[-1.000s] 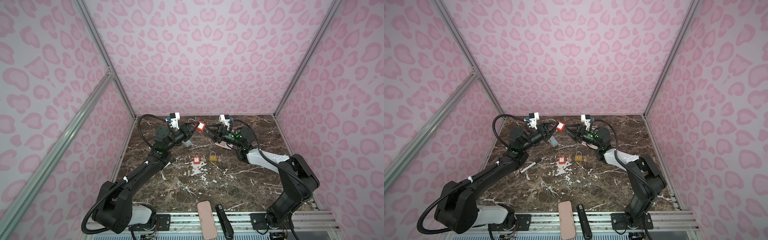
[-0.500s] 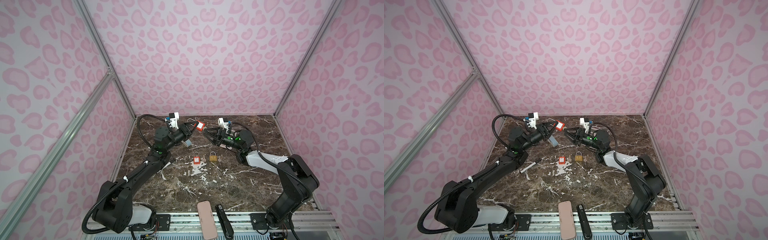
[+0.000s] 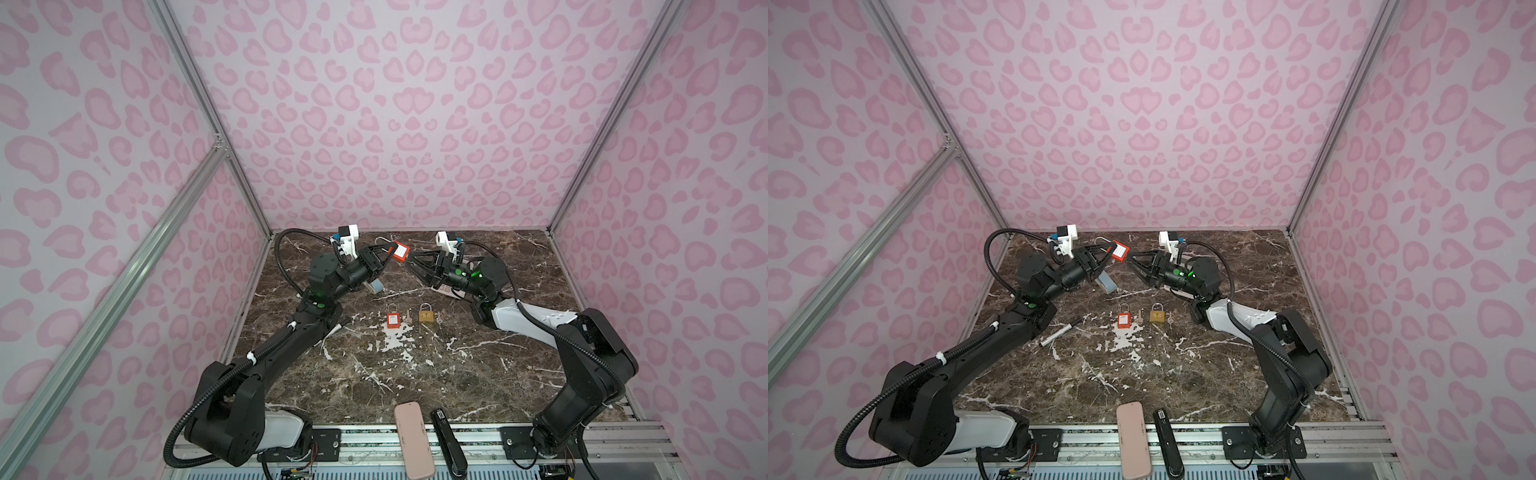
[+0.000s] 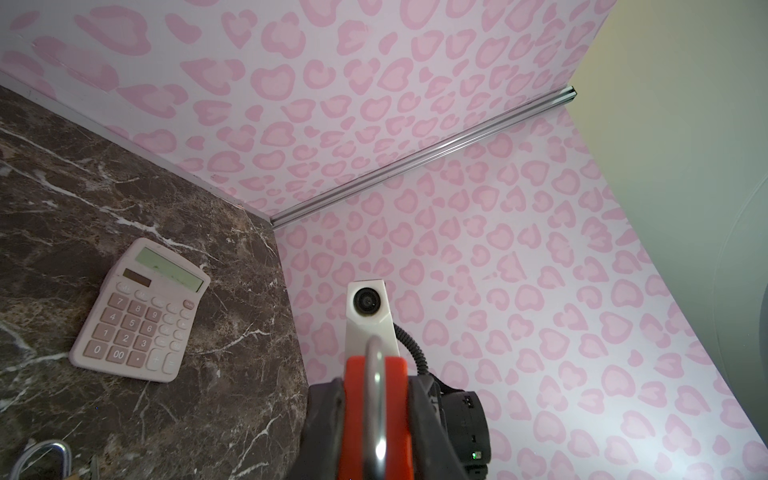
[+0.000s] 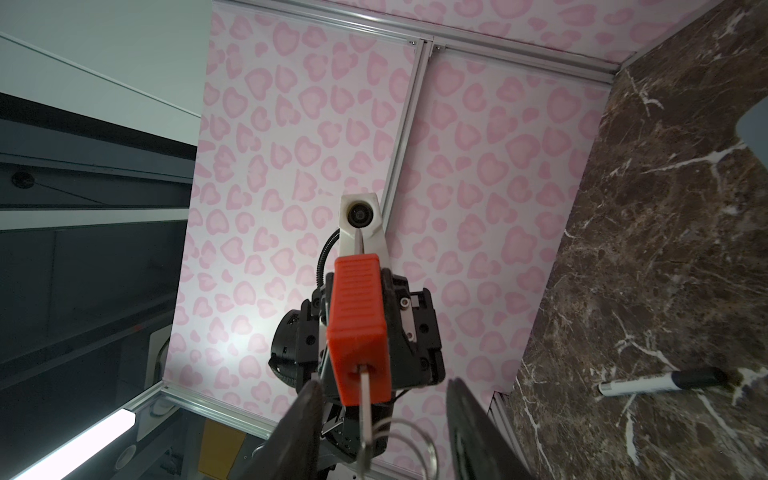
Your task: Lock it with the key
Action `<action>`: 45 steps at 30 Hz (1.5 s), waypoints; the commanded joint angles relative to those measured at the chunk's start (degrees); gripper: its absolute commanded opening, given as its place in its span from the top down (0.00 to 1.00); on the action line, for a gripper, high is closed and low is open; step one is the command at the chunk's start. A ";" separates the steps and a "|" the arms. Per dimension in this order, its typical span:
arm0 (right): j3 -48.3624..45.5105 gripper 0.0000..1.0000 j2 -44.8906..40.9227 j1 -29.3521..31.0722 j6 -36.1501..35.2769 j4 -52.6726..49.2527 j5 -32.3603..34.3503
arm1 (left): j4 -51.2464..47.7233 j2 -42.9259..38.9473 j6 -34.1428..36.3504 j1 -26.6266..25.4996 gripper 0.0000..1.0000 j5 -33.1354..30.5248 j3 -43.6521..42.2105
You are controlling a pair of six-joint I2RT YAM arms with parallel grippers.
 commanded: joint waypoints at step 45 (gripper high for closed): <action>2.75 0.98 -6.13 0.45 -19.28 -23.96 -1.69 | 2.64 -0.16 -3.93 1.21 0.96 -2.80 -1.95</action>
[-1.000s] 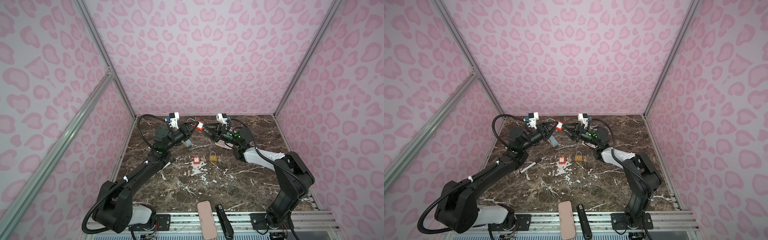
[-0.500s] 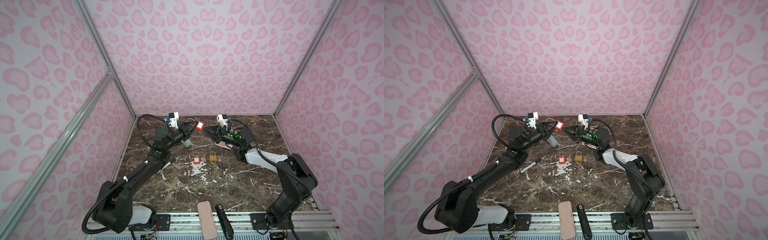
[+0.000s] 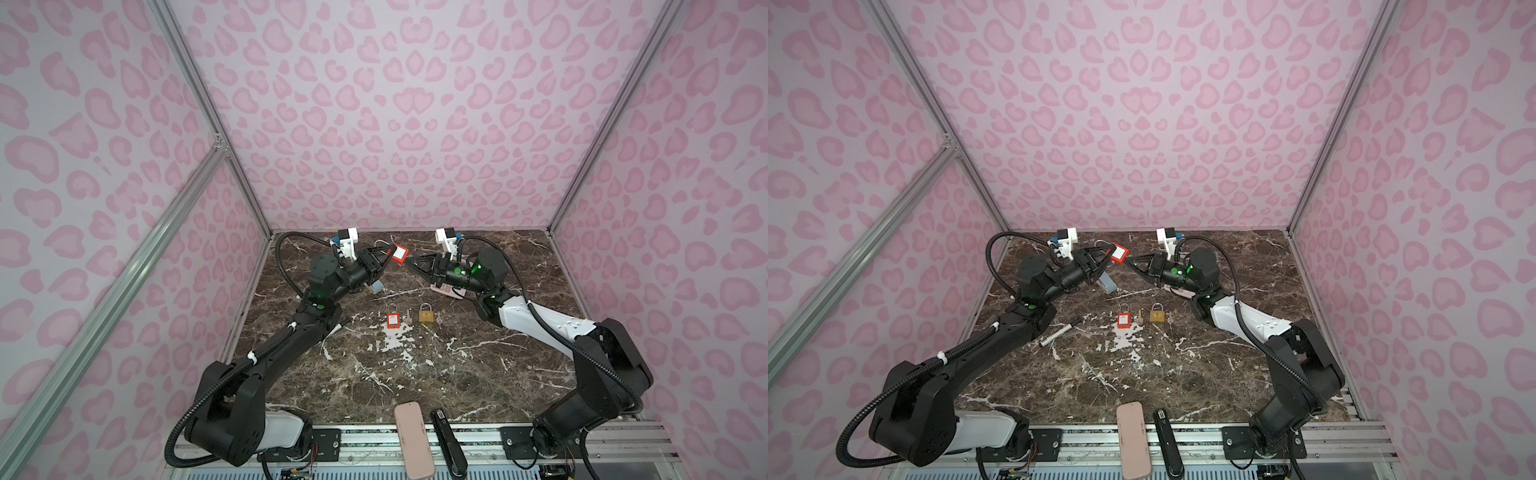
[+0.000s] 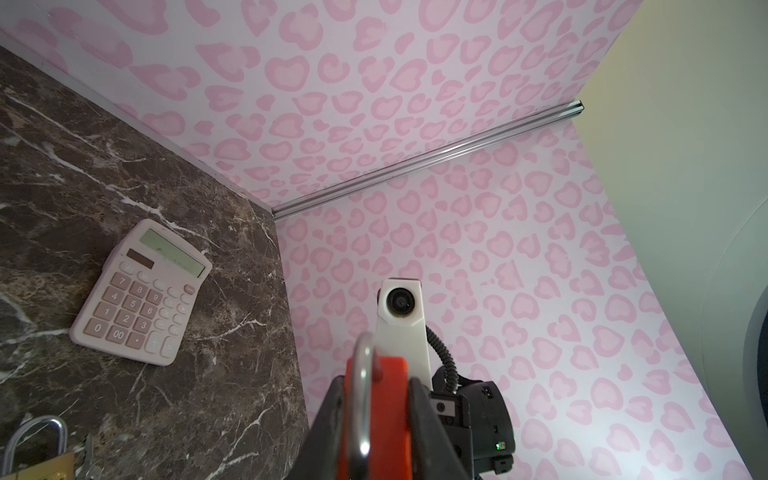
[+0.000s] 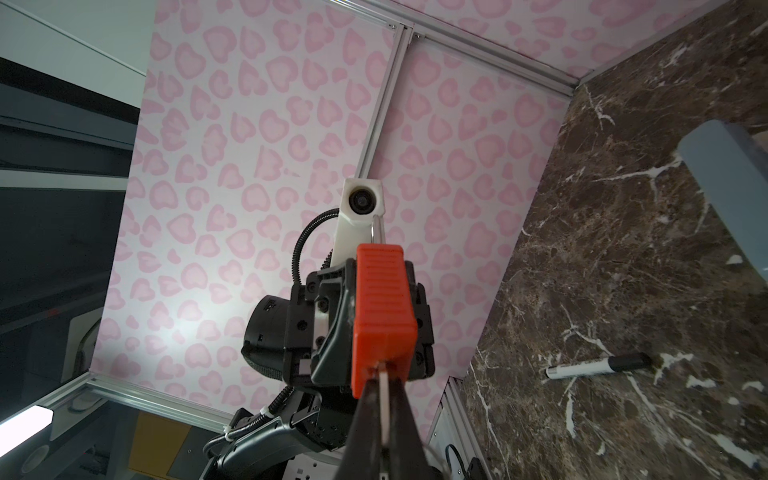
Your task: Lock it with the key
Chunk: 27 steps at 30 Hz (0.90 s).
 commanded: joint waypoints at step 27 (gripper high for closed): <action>-2.51 1.00 1.94 0.94 4.79 5.41 -0.61 | 0.75 -7.95 8.05 0.99 0.97 -8.99 -4.51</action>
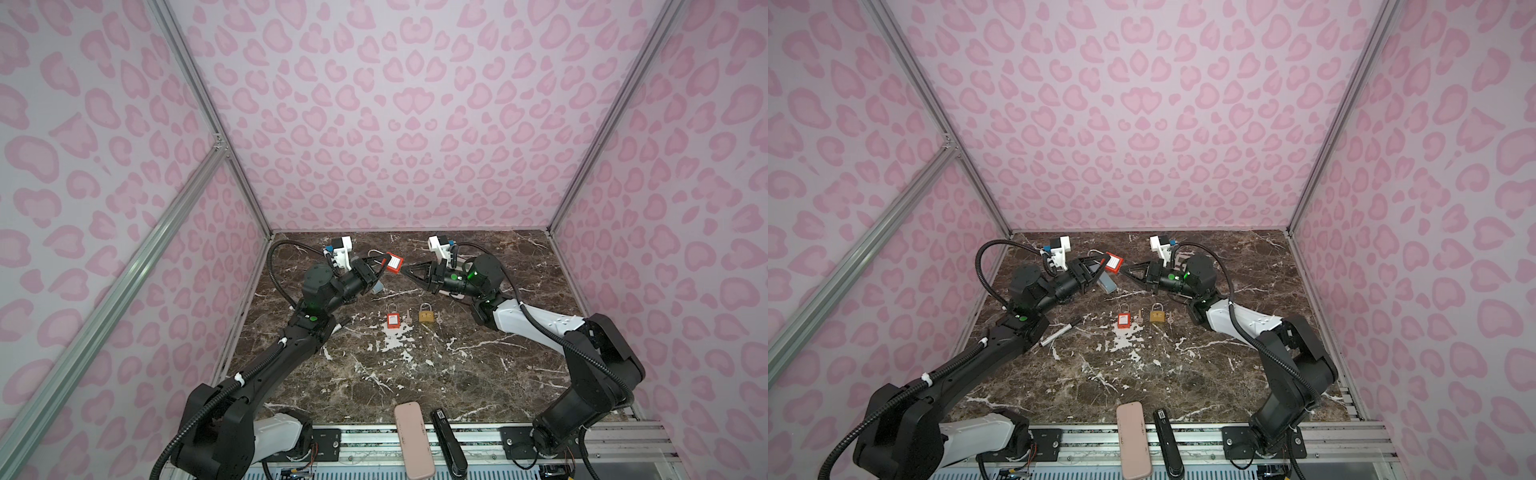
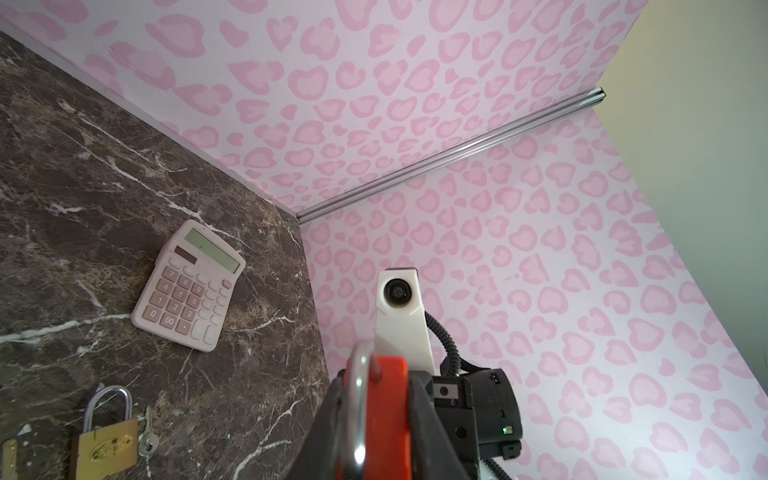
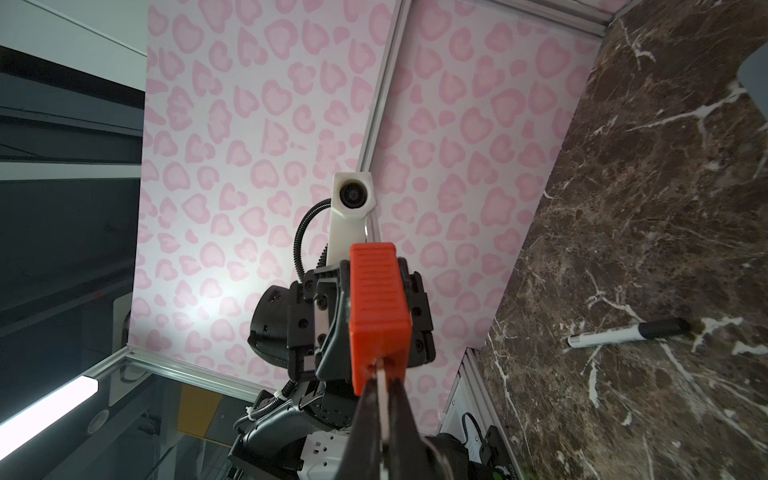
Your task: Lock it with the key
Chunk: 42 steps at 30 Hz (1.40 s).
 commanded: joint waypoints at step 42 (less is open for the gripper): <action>-6.13 1.00 -7.72 -5.72 -3.36 -8.83 2.46 | 4.79 3.75 1.58 1.21 0.97 -3.33 3.01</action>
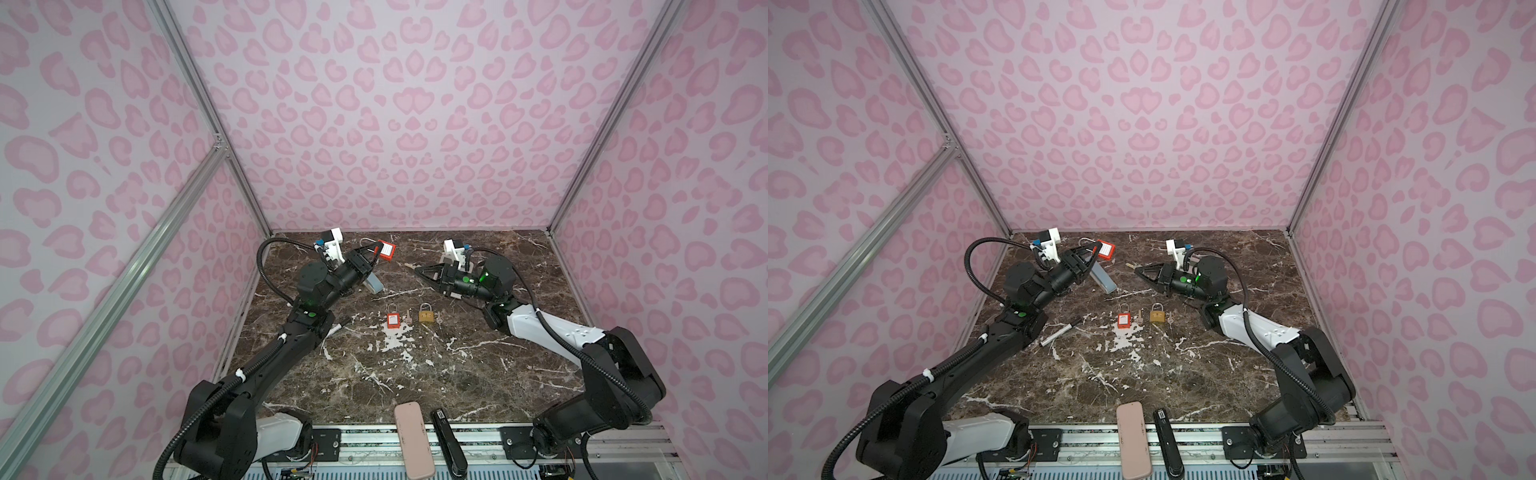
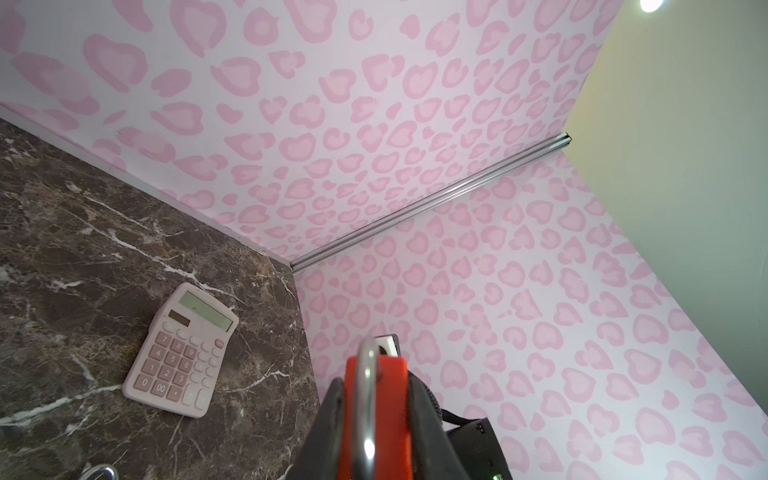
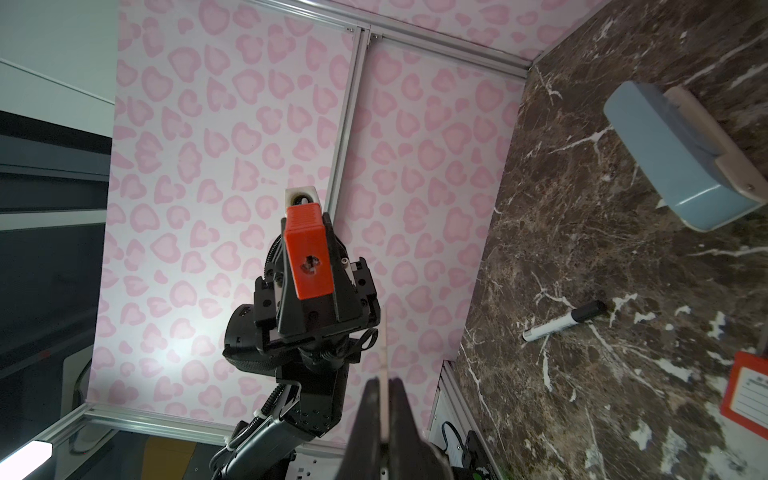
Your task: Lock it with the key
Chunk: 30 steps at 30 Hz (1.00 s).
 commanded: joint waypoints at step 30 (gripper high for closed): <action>-10.48 1.00 -16.19 -26.48 -17.67 -29.31 -1.44 | -40.81 51.64 22.17 -18.98 0.97 15.99 38.80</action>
